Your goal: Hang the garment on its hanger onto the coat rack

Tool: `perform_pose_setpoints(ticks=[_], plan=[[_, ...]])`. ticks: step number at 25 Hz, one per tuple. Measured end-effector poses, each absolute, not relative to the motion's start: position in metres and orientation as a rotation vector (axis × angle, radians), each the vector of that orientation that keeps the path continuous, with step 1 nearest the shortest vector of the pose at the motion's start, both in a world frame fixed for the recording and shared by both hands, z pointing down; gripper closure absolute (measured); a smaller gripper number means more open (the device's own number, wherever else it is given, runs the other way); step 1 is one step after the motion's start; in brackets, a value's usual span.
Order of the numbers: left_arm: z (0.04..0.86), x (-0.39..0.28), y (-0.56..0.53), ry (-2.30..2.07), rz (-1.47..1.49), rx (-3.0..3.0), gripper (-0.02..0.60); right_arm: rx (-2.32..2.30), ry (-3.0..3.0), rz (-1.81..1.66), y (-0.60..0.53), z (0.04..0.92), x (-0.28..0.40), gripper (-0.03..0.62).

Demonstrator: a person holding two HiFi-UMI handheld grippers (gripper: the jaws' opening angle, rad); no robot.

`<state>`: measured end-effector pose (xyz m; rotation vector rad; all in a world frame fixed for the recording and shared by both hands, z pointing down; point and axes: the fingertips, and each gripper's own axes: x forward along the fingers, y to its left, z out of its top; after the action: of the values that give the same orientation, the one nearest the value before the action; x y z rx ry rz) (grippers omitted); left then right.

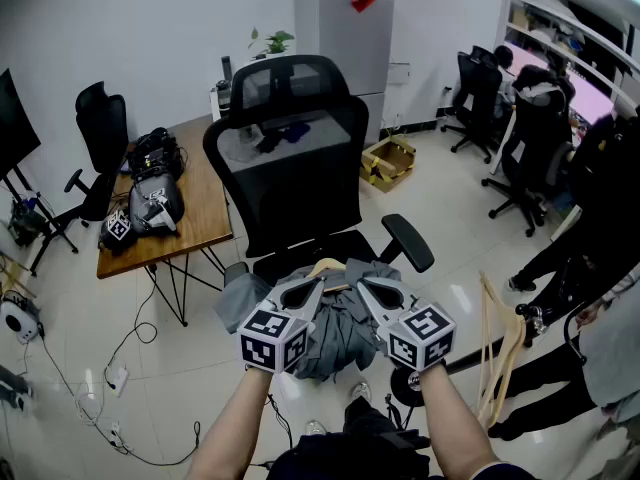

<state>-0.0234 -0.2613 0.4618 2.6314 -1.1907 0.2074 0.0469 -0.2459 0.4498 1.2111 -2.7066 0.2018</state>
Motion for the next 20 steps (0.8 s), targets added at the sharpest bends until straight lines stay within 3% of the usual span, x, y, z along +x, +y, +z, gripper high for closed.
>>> perform_pose_setpoints(ticks=[20], plan=[[0.506, -0.004, -0.325, -1.276, 0.340, 2.554, 0.575, 1.171, -2.725, 0.261, -0.304, 0.471, 0.070, 0.592]])
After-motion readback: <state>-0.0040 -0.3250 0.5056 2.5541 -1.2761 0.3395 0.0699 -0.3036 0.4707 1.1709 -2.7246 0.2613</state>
